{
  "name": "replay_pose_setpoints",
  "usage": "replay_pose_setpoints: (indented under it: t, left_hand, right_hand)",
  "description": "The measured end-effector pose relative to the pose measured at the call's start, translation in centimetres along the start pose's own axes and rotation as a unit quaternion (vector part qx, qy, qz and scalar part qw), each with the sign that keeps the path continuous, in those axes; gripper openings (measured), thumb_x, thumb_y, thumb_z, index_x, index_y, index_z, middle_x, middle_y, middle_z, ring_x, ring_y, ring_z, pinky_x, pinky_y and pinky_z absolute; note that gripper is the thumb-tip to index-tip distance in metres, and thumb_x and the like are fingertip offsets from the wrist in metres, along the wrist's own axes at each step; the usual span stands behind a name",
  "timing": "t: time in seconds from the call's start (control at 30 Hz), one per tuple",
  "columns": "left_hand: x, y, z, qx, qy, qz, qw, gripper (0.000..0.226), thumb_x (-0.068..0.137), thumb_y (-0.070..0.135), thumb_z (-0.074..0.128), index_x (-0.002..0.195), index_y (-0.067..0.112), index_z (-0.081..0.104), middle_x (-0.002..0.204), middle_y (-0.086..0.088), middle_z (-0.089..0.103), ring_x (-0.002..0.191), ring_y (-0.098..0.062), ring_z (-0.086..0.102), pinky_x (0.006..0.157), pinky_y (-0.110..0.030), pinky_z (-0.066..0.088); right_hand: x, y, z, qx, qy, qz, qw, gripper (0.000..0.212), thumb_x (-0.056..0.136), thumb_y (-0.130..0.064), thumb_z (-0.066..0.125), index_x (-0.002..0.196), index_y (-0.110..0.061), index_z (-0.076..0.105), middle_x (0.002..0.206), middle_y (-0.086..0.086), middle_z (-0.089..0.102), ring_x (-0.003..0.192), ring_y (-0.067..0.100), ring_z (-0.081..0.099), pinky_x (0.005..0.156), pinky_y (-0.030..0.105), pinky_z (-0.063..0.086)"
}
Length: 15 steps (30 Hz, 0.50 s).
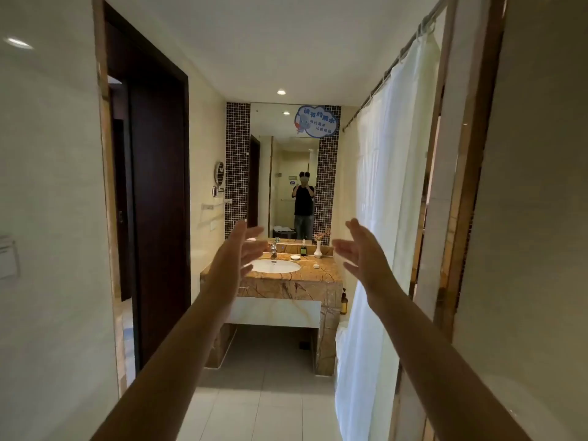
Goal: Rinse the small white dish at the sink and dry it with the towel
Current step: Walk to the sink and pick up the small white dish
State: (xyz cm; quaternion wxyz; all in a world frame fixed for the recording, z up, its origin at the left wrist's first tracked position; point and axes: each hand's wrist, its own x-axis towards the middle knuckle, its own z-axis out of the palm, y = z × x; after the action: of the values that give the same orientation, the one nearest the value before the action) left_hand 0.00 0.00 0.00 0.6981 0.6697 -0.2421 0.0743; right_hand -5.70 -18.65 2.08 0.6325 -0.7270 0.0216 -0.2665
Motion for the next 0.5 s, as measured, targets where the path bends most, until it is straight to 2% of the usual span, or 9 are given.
replay_pose_setpoints:
  t: [0.13,0.33,0.5]
  left_hand:
    - [0.1,0.1,-0.1,-0.014,0.031,0.002,0.999,0.056,0.096,0.051,0.016,0.124,0.02,0.053,0.132,-0.011,0.056,0.122,-0.027,0.049,0.104,-0.043,0.029]
    - [0.1,-1.1,-0.3,-0.002,0.032,-0.009,0.999,0.053,0.095,0.05,0.016,0.12,0.021,0.054,0.133,-0.013,0.054,0.118,-0.024,0.048,0.099,-0.04,0.029]
    - [0.6,-1.1,-0.2,0.006,0.023,0.002,1.0,0.054,0.096,0.05,0.016,0.12,0.021,0.055,0.129,-0.012,0.057,0.122,-0.029,0.049,0.102,-0.043,0.028]
  right_hand:
    - [-0.2,0.2,-0.3,-0.018,0.011,0.001,1.0,0.051,0.097,-0.047,0.032,0.14,-0.02,0.034,0.142,0.01,0.048,0.126,0.027,0.048,0.107,0.045,0.032]
    - [-0.8,1.9,-0.4,-0.019,0.012,0.028,0.999,0.048,0.097,-0.044,0.033,0.136,-0.018,0.037,0.14,0.012,0.05,0.125,0.028,0.048,0.106,0.046,0.032]
    - [-0.7,2.2,-0.3,-0.025,0.01,0.023,0.999,0.047,0.097,-0.045,0.033,0.135,-0.018,0.038,0.139,0.01,0.05,0.125,0.026,0.049,0.107,0.045,0.031]
